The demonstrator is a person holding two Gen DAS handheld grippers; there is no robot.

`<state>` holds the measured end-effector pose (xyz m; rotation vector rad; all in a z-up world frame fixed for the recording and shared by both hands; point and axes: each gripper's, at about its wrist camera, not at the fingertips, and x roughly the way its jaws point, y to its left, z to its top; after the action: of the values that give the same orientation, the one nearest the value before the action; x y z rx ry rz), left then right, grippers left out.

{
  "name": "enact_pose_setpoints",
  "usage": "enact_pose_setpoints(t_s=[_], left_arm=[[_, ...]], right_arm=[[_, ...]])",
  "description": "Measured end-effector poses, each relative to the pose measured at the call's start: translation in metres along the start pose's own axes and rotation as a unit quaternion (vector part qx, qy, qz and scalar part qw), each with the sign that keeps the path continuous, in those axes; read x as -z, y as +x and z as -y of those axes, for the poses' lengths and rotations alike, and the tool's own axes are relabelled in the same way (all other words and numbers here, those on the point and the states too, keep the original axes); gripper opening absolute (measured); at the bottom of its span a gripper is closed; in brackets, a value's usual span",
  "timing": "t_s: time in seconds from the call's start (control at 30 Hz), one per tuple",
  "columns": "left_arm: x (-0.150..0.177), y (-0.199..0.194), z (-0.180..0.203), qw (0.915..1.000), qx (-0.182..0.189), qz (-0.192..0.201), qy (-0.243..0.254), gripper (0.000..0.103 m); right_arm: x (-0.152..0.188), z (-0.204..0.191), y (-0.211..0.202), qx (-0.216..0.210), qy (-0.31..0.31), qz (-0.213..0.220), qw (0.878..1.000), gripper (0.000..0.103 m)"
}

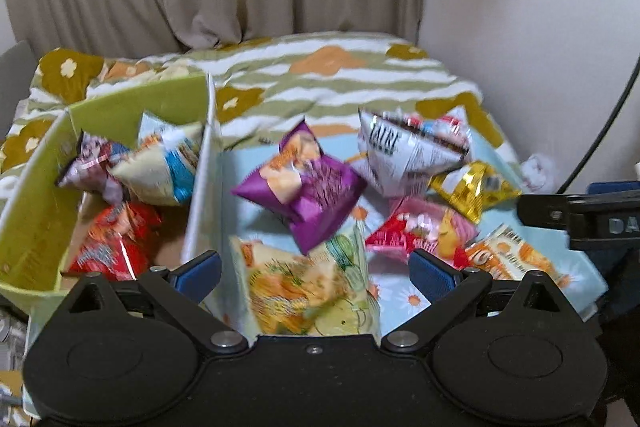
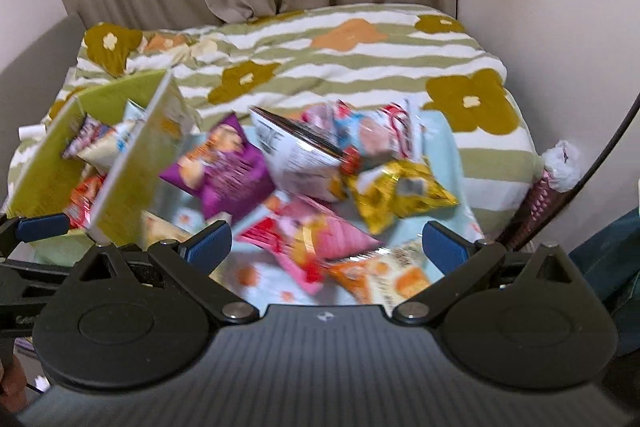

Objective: Organize snacks
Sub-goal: 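Move both tools back over the snack pile, then grasp the green-yellow bag with left tool while right tool grasps cake bag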

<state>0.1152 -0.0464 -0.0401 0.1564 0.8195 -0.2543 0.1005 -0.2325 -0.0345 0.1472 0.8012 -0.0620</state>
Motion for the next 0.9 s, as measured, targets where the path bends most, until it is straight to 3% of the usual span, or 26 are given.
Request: enact_pose_setpoints(t_s=[0.17,0.33,0.63,0.83,0.9], left_arm=[[0.014,0.037,0.023,0.9987,-0.046,-0.021,-0.009,0.101],[0.026,0.071,0.035,0.9958,-0.078,-0.044,-0.019,0.101],[0.037,0.107,0.045,0.9891,-0.135,-0.058,-0.003,0.101],[0.042,0.115,0.04,0.9876,-0.144,-0.063,0.001,0.094],[0.043,0.114,0.04,0.9872,-0.147,-0.061,0.007,0.086]], right_arm=[[0.016,0.029,0.026,0.006,-0.043,-0.011,0.999,0.103],[0.033,0.048,0.055,-0.014,-0.054,-0.041,0.998,0.103],[0.054,0.055,0.087,-0.035,-0.071,-0.066,0.995,0.103],[0.061,0.055,0.098,-0.044,-0.085,-0.072,0.993,0.103],[0.06,0.053,0.099,-0.045,-0.09,-0.072,0.992,0.103]])
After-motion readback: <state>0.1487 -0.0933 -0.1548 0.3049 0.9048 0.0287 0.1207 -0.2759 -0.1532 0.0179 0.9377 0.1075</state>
